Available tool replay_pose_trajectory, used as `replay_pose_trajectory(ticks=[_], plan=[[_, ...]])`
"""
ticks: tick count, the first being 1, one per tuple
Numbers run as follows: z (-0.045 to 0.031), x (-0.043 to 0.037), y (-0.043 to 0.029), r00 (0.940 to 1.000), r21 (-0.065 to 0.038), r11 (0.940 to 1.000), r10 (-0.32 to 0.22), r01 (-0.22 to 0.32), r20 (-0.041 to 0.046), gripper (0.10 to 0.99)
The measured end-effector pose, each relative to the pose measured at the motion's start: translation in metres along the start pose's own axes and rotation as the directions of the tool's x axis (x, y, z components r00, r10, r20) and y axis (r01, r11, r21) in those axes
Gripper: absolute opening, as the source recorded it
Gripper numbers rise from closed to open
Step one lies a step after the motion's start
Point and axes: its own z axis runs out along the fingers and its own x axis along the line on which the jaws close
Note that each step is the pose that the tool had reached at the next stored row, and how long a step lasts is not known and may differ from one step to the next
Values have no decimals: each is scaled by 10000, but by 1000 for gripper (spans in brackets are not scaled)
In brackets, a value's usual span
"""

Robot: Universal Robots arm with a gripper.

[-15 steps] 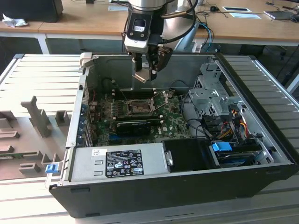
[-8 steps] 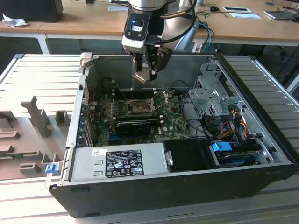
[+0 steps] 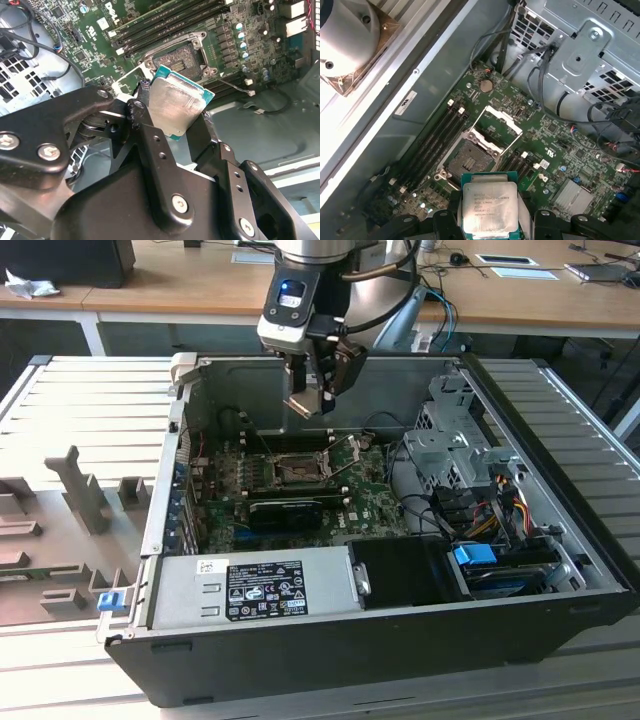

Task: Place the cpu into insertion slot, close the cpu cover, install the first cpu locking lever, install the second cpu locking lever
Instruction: 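Place the cpu into insertion slot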

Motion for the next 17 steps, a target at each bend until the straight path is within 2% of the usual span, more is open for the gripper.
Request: replay_pose_trajectory(ticks=[5, 10, 14, 17], plan=[[4, 0, -1, 9995, -6, 9995, 304, -304, 22, 533], [12, 0, -1, 9937, -20, 9937, 1119, -1119, 81, 533], [17, 0, -1, 9866, -33, 9867, 1626, -1626, 117, 533], [21, 0, -2, 9757, -48, 9758, 2186, -2186, 157, 533]])
